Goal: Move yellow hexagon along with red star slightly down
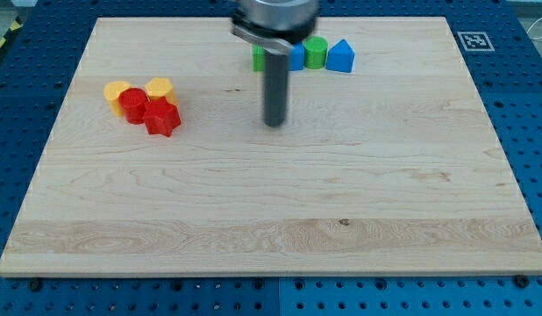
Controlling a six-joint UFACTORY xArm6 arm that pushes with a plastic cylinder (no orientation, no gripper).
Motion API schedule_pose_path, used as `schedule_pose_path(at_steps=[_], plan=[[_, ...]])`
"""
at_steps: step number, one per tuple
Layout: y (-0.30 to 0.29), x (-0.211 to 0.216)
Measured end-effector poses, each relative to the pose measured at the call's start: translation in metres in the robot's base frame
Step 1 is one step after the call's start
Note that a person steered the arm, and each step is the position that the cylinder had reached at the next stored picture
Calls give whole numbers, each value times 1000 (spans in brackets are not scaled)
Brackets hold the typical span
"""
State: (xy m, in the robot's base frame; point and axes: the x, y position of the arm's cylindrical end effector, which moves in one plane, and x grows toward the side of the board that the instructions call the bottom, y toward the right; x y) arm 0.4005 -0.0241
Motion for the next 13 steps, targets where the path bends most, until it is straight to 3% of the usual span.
schedule_pose_path(at_steps=[1,4,7,9,12,13], plan=[[-15,-13],[-109,-107],[-172,-59],[-174,-55],[-131,-47],[-129,-18]])
